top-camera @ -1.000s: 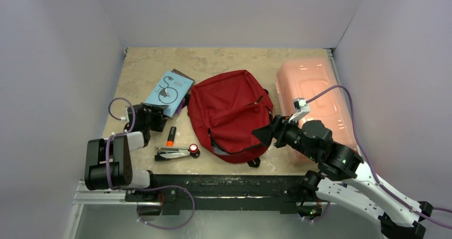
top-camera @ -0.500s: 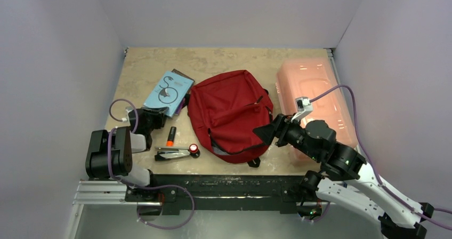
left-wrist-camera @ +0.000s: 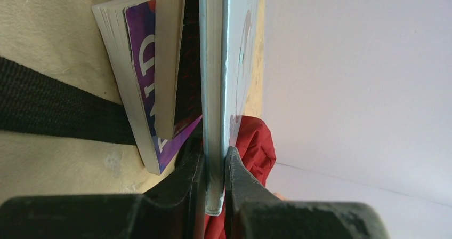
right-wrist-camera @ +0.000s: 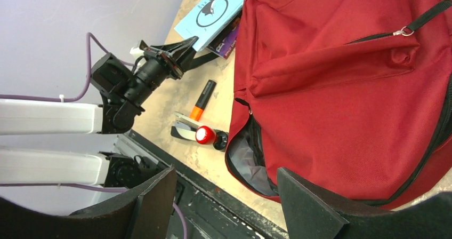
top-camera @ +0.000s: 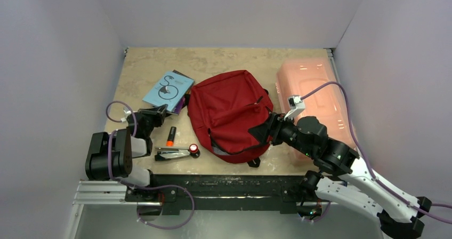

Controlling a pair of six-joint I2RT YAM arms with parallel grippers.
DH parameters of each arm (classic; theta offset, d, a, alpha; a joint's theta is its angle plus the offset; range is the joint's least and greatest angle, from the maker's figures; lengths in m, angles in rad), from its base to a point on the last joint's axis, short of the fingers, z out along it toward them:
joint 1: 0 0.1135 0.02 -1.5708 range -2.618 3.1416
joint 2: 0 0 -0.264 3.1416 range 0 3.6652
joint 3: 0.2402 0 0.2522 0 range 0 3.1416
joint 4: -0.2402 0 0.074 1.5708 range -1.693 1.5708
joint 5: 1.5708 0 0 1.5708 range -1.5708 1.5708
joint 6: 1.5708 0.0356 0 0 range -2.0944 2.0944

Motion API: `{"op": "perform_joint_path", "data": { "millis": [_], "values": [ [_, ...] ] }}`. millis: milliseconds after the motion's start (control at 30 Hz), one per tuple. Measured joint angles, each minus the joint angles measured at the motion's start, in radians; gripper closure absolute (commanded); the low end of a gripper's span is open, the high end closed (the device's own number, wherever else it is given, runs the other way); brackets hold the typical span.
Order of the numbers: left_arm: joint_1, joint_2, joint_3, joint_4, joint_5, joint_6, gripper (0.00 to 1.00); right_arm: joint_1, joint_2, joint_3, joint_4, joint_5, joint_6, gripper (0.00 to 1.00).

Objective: Pack the student bag
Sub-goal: Pick up the book from the center of the board.

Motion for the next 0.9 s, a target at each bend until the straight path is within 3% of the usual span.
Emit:
{"op": "perform_joint_path", "data": {
  "millis": [400, 533, 667, 900],
  "values": [
    [0.0, -0.089, -0.052, 0.066, -0.003, -0.111, 1.0, 0.0, 0.011, 0.0, 0.011, -0.004, 0.0, 0.27],
    [0.0, -0.238, -0.047, -0.005, -0.007, -0.113, 1.0, 0.0, 0.013, -0.001, 0.014, -0.005, 0.001, 0.27],
    [-0.009, -0.325, -0.007, -0.006, -0.005, -0.114, 1.0, 0.0, 0.026, -0.002, 0.029, -0.012, 0.001, 0.27],
    [-0.084, -0.313, 0.112, 0.006, 0.088, -0.112, 1.0, 0.0, 0.051, -0.001, 0.057, -0.061, 0.001, 0.2]
  ]
}}
